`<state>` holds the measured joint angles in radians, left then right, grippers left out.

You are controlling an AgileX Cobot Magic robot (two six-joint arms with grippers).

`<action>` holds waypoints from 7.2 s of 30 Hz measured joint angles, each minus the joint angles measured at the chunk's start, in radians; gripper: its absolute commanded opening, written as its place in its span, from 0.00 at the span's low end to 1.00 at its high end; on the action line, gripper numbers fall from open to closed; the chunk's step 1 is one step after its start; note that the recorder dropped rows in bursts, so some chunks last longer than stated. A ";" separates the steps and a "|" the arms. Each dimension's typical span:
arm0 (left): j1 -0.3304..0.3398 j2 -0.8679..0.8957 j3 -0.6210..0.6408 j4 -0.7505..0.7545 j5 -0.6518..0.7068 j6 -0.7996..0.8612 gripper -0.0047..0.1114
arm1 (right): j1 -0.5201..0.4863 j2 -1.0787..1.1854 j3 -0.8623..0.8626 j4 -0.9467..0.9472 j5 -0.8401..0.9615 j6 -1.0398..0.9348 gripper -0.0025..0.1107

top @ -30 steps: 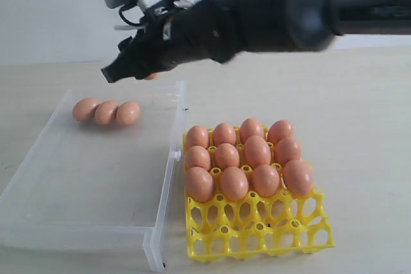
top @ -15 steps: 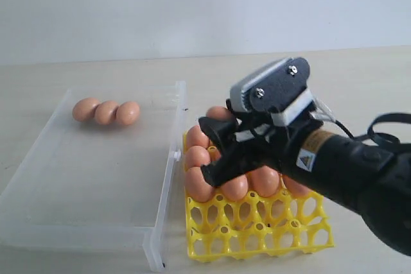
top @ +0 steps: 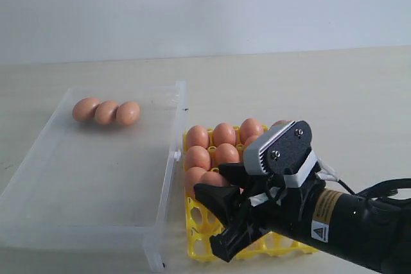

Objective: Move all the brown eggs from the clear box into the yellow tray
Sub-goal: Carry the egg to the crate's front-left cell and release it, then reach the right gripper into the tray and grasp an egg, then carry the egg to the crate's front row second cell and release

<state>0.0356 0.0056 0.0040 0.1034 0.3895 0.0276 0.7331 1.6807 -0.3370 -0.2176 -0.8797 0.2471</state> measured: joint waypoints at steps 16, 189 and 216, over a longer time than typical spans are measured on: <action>0.000 0.000 0.000 0.000 0.000 0.000 0.04 | 0.000 0.115 0.000 -0.115 -0.082 0.076 0.06; 0.000 0.000 0.000 0.000 0.000 0.000 0.04 | 0.083 0.030 -0.748 0.141 0.943 -0.279 0.02; 0.000 0.000 0.000 0.000 0.000 0.000 0.04 | 0.083 -0.265 0.029 0.618 0.428 -0.698 0.02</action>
<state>0.0356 0.0056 0.0040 0.1034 0.3895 0.0276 0.8163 1.4159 -0.3083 0.4007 -0.4517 -0.4513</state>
